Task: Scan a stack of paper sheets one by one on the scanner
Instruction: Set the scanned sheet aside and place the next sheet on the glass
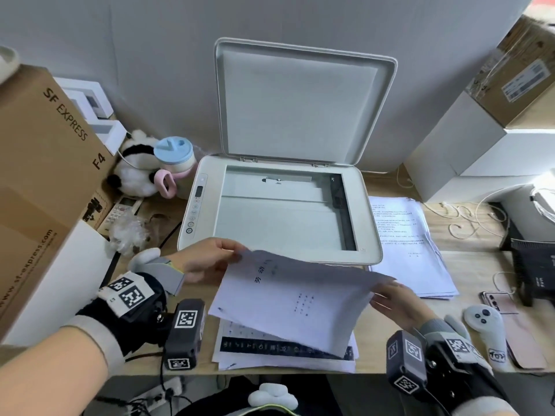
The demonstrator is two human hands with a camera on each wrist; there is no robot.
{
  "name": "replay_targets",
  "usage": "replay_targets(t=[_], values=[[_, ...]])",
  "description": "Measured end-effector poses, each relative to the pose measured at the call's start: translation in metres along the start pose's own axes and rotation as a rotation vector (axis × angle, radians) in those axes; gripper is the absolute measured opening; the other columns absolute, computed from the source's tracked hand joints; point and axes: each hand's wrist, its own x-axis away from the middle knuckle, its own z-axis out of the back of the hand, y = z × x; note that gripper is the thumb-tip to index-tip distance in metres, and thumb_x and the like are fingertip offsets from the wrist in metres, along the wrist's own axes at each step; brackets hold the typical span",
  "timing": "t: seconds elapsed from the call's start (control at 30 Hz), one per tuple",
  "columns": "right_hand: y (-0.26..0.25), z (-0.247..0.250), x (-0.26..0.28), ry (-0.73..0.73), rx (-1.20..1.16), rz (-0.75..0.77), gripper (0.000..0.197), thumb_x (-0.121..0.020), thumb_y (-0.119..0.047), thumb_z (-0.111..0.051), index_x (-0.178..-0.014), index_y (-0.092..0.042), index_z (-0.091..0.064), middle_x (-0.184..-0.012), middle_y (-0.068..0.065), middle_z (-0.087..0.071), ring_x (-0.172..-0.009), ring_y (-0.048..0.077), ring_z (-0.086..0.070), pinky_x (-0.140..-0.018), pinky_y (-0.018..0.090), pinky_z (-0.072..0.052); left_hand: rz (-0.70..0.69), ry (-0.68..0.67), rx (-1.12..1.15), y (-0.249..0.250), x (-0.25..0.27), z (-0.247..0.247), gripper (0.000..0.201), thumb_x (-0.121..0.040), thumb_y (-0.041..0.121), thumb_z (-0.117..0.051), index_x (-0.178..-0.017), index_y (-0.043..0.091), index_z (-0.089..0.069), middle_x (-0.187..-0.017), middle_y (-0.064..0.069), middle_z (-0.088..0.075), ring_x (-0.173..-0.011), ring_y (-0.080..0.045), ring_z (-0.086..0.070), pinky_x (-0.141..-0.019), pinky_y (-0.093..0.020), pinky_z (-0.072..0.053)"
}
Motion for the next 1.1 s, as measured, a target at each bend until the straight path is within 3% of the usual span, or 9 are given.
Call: replay_targets(t=[0.13,0.3,0.4,0.5,0.63,0.73,0.8,0.9,1.1], values=[[-0.036,-0.007,0.011,-0.134,-0.019,0.108,0.015,-0.083,-0.003,-0.059,-0.098,-0.004,-0.056,-0.079,0.011,-0.060,-0.063,0.020,-0.060,-0.063,0.028,-0.051,-0.132,0.110,0.128,0.035,-0.001,0.013,0.021,-0.090,-0.003,-0.054,-0.088,0.010,-0.070,-0.083,-0.008,-0.072,-0.061,-0.015,-0.069,-0.059,-0.024,-0.056],[-0.075,-0.028,0.018,-0.214,-0.041,0.176,0.036,-0.052,-0.014,-0.082,-0.083,-0.008,-0.065,-0.067,0.005,-0.067,-0.053,0.014,-0.064,-0.055,0.022,-0.055,-0.231,0.183,0.226,0.059,-0.011,0.029,0.022,-0.093,-0.002,-0.049,-0.103,0.011,-0.063,-0.082,-0.001,-0.075,-0.066,-0.014,-0.072,-0.057,-0.024,-0.057],[-0.090,-0.040,0.008,-0.155,0.010,0.221,0.008,-0.081,-0.001,-0.065,-0.088,-0.005,-0.064,-0.067,0.004,-0.067,-0.050,0.011,-0.060,-0.050,0.018,-0.050,-0.233,0.265,0.225,0.064,-0.020,0.032,0.020,-0.094,0.000,-0.048,-0.102,0.011,-0.062,-0.083,-0.004,-0.072,-0.071,-0.018,-0.069,-0.063,-0.028,-0.056],[-0.100,-0.050,-0.009,-0.047,0.111,0.233,0.006,-0.085,-0.001,-0.063,-0.090,-0.002,-0.066,-0.063,0.004,-0.067,-0.048,0.013,-0.057,-0.049,0.017,-0.050,-0.193,0.389,0.166,0.066,-0.028,0.034,0.010,-0.094,0.005,-0.053,-0.095,0.007,-0.062,-0.088,-0.010,-0.065,-0.075,-0.021,-0.061,-0.068,-0.029,-0.048],[-0.106,-0.064,-0.031,0.040,0.171,0.246,0.009,-0.082,-0.002,-0.067,-0.090,0.002,-0.067,-0.065,0.007,-0.066,-0.050,0.018,-0.057,-0.050,0.019,-0.052,-0.129,0.497,0.072,0.068,-0.039,0.040,0.006,-0.089,0.002,-0.060,-0.083,0.000,-0.060,-0.082,-0.016,-0.062,-0.052,-0.017,-0.062,-0.048,-0.021,-0.052],[-0.109,-0.073,-0.039,0.088,0.243,0.251,0.006,-0.081,-0.006,-0.070,-0.083,0.000,-0.068,-0.066,0.010,-0.063,-0.052,0.019,-0.054,-0.046,0.018,-0.049,-0.094,0.591,-0.118,0.066,-0.050,0.046,0.013,-0.086,0.008,-0.066,-0.075,0.002,-0.062,-0.073,-0.015,-0.060,-0.049,-0.020,-0.051,-0.036,-0.018,-0.041],[-0.113,-0.076,-0.049,0.150,0.345,0.247,0.009,-0.079,-0.011,-0.073,-0.074,-0.004,-0.069,-0.062,0.009,-0.060,-0.050,0.017,-0.049,-0.046,0.019,-0.044,-0.071,0.654,-0.302,0.069,-0.058,0.052,0.017,-0.082,0.016,-0.070,-0.078,0.001,-0.066,-0.064,-0.010,-0.057,-0.055,-0.019,-0.047,-0.047,-0.022,-0.037],[-0.116,-0.076,-0.057,0.220,0.495,0.252,0.015,-0.078,-0.020,-0.074,-0.068,-0.009,-0.070,-0.057,0.005,-0.061,-0.050,0.014,-0.050,-0.047,0.021,-0.039,-0.048,0.672,-0.451,0.072,-0.062,0.055,0.023,-0.079,0.022,-0.073,-0.073,0.002,-0.064,-0.073,-0.011,-0.060,-0.072,-0.023,-0.053,-0.067,-0.028,-0.041],[-0.123,-0.078,-0.071,0.265,0.679,0.266,0.020,-0.077,-0.023,-0.072,-0.060,-0.013,-0.070,-0.055,0.000,-0.065,-0.059,0.020,-0.057,-0.065,0.030,-0.048,-0.006,0.696,-0.537,0.080,-0.071,0.054,0.027,-0.076,0.023,-0.076,-0.061,0.011,-0.058,-0.075,-0.006,-0.062,-0.075,-0.023,-0.056,-0.068,-0.025,-0.040]])
